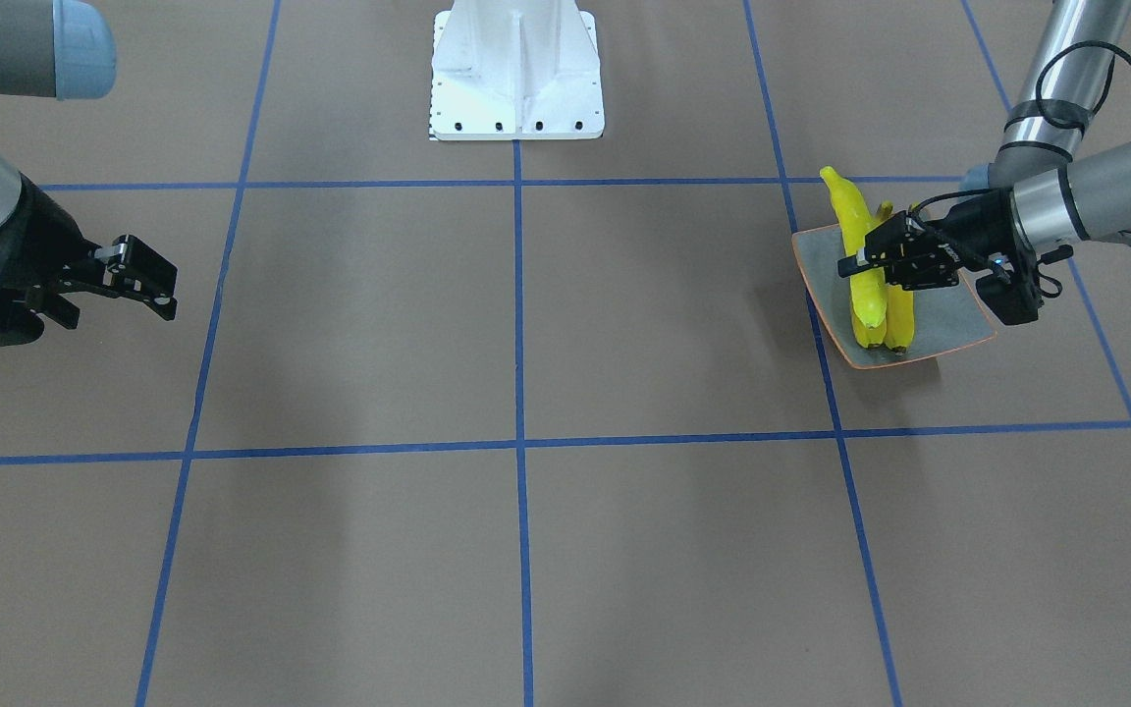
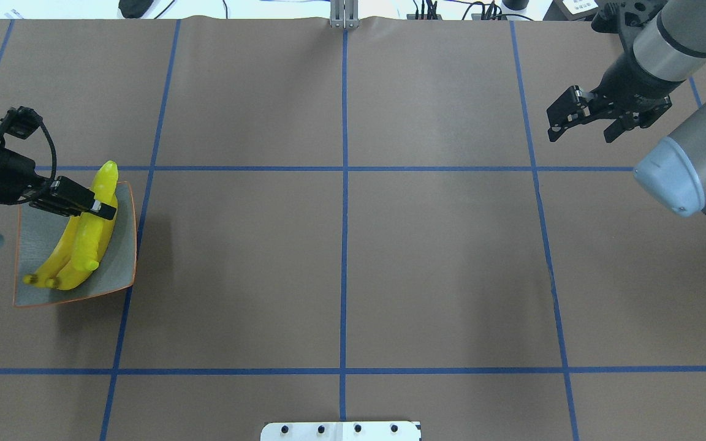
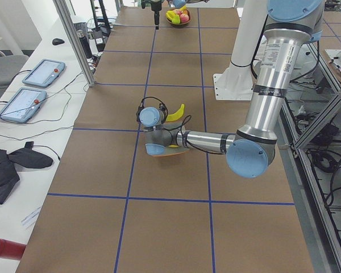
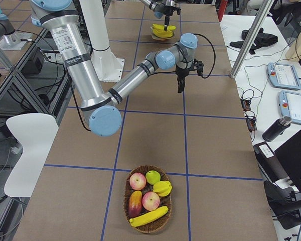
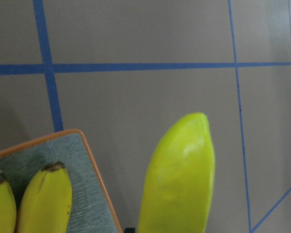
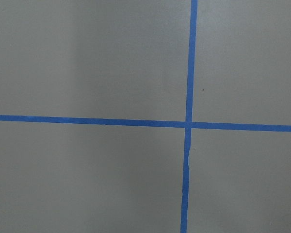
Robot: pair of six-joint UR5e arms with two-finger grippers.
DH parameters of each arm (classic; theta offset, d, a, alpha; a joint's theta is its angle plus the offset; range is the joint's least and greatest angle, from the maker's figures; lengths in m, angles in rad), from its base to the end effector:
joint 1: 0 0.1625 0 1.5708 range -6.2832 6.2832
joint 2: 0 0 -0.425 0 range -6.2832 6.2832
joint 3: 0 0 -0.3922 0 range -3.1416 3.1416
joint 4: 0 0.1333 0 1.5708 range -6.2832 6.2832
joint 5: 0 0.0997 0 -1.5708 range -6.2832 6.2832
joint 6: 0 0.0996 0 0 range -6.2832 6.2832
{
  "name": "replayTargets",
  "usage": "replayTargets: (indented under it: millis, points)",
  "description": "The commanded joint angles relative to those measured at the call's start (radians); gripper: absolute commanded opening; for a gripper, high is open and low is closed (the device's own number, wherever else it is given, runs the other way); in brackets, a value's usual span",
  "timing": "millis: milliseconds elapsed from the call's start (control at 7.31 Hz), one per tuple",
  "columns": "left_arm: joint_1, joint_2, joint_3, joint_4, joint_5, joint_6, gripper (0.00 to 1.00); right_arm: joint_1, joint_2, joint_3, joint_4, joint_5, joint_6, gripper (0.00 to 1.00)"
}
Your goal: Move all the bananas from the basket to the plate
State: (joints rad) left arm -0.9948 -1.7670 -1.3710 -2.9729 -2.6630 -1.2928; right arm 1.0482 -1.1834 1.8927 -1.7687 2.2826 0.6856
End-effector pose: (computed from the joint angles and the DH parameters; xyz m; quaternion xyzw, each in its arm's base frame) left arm 0.2550 -0.4751 0.4904 0.0072 0.6786 0.0836 0.7297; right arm -0.2314 -0.5384 0.3175 0.0036 -0.4121 -0.0140 0.9110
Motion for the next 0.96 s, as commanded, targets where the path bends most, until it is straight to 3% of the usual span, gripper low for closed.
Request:
replayTargets:
  millis: [0, 821]
  points:
    - [0.014, 0.004, 0.006, 0.000, 0.000, 0.000, 0.00, -0.007, -0.001, -0.003, 0.000, 0.000, 0.000, 1.00]
    - [0.041, 0.003, 0.038, 0.003, 0.000, 0.000, 0.00, -0.022, -0.001, -0.014, 0.002, 0.000, -0.001, 1.00]
